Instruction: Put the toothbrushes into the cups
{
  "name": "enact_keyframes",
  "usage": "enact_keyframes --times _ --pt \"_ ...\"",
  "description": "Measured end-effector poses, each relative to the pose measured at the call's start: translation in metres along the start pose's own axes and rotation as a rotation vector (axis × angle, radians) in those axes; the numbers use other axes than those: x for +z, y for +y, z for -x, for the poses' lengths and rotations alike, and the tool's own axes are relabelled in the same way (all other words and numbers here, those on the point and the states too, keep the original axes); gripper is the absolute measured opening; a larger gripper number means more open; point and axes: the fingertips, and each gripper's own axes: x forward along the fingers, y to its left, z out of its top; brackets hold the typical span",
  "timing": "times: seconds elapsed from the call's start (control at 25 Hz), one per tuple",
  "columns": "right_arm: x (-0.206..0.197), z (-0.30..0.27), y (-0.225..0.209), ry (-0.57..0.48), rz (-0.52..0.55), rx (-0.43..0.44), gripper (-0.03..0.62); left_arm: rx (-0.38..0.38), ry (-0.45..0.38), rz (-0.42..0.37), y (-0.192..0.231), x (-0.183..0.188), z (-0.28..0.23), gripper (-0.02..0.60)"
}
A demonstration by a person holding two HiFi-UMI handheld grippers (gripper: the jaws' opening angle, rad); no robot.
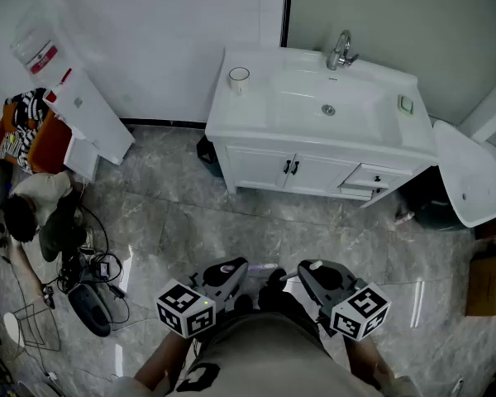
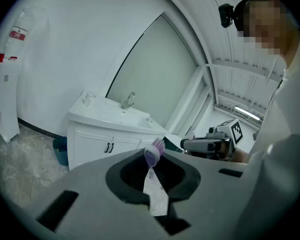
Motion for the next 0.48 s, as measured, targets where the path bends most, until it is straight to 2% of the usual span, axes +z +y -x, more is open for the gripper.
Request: enact_keyframes --times 0.24,0.48 --pt "-0.019 -0.003 0.063 -0.069 -0.158 0.048 0.031 0.031 0.019 -0.022 0.013 -0.035 0.057 0.037" --pt "-0.032 0.021 0.090 -0.077 -0.146 0.011 0.031 0.002 0.014 -0.049 -0.008 -0.048 0.073 0.037"
